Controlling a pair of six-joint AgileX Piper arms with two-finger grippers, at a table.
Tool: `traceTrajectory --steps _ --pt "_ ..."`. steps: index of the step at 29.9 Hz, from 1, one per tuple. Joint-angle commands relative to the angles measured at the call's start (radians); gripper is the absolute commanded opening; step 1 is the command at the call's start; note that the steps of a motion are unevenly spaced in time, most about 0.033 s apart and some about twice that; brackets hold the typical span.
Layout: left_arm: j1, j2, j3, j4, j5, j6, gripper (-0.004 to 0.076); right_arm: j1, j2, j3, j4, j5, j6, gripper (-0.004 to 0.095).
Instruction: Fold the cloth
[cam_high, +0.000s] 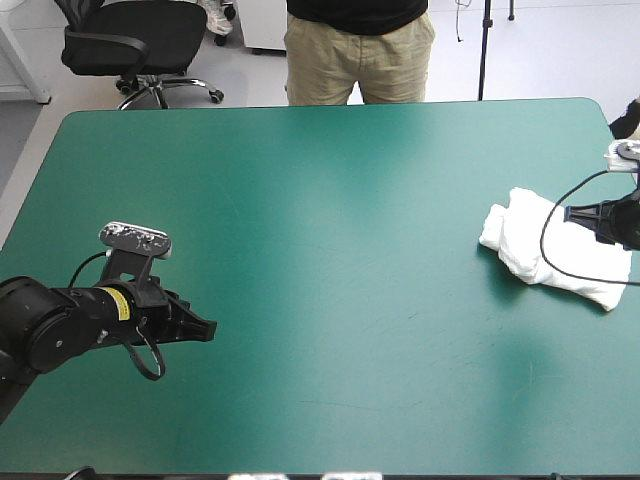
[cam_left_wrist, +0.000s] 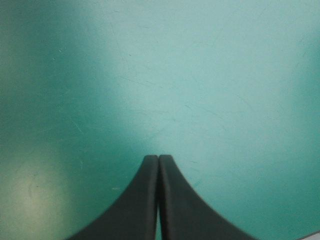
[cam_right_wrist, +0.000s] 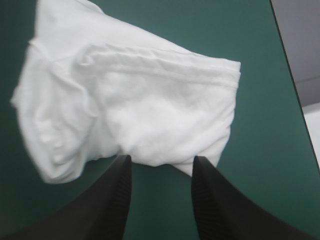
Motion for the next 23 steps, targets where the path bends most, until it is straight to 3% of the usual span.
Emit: traceTrajectory --steps 1,6,13,18,23 --pt "-0.002 -0.011 -0.024 0.023 -0.044 -0.002 -0.0017 -0.003 -0.149 -0.025 0.119 -0.005 -0.056 0.0360" --pt "-0.002 -0.011 -0.024 0.018 -0.044 0.020 -0.0017 0.063 -0.299 -0.025 0.226 0.036 -0.117 0.0329" --pt "-0.002 -0.035 -0.024 0.018 -0.040 0.025 -0.0017 0.236 -0.475 -0.025 0.243 0.158 -0.161 0.0107" --pt "-0.002 -0.128 -0.024 0.018 -0.040 0.025 -0.0017 0.256 -0.597 0.003 0.239 0.201 -0.201 -0.0004" --pt "-0.002 -0.283 -0.016 0.014 -0.035 0.025 -0.0017 0.256 -0.755 0.110 0.273 0.201 -0.212 -0.0017"
